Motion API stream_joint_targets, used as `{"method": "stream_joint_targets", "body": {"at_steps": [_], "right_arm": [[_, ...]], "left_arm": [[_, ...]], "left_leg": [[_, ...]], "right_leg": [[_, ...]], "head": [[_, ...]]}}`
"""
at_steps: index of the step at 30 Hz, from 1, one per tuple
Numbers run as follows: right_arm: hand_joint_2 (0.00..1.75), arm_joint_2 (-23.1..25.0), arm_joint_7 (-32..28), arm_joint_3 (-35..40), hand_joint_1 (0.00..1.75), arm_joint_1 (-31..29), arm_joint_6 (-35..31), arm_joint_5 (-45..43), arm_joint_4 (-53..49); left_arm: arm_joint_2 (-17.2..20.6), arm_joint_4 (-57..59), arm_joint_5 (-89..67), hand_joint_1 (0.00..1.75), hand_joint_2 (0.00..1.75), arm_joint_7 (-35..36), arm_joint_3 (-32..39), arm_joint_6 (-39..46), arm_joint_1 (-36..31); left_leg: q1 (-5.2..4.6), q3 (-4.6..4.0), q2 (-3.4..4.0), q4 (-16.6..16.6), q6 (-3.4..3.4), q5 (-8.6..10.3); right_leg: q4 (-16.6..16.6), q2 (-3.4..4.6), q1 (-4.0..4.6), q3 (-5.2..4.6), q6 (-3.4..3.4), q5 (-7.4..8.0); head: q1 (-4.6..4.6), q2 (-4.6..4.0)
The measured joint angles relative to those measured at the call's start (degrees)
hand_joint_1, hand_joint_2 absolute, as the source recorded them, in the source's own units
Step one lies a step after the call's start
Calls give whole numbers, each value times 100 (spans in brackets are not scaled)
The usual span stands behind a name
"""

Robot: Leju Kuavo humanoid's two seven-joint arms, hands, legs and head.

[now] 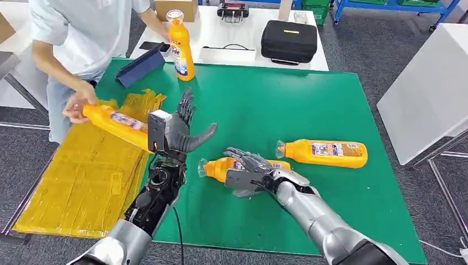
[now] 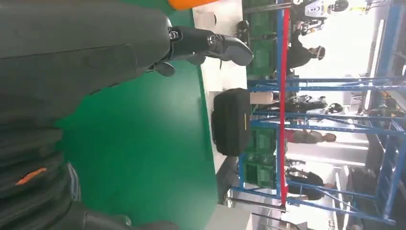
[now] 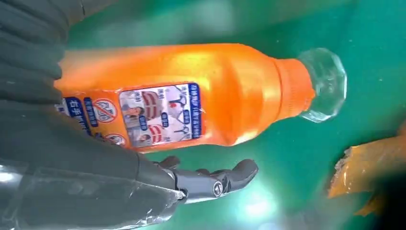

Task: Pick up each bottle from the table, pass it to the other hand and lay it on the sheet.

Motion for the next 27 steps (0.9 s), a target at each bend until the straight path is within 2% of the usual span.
{"method": "stream_joint_targets", "body": {"at_steps": [7, 12, 21, 27], "right_arm": [[175, -70, 2, 153, 0, -14, 20, -26, 0], [175, -232, -17, 188, 0, 48, -300, -359, -110], [175, -931, 350, 282, 0, 442, -358, -446, -1130], [175, -1226, 507, 334, 0, 476, -426, -295, -1386]], "left_arm": [[28, 101, 39, 0, 175, 0, 0, 53, -37], [52, 186, 179, 0, 175, 0, 55, 112, -89], [171, 317, 284, 0, 175, 0, 221, 118, -177], [214, 317, 282, 0, 175, 0, 236, 131, -177]], "left_leg": [[0, 2, 0, 0, 0, 0], [0, 3, -1, 0, 0, 1], [-2, 2, -1, 2, 1, 1], [-1, 2, 0, 2, 1, 1]], "right_leg": [[0, 0, 0, 0, 0, 0], [0, -1, 0, 1, 0, 0], [0, 0, -1, 2, 1, 2], [0, 0, -1, 2, 1, 2]], "head": [[-2, 0], [-2, 0], [0, 0], [-2, 0]]}}
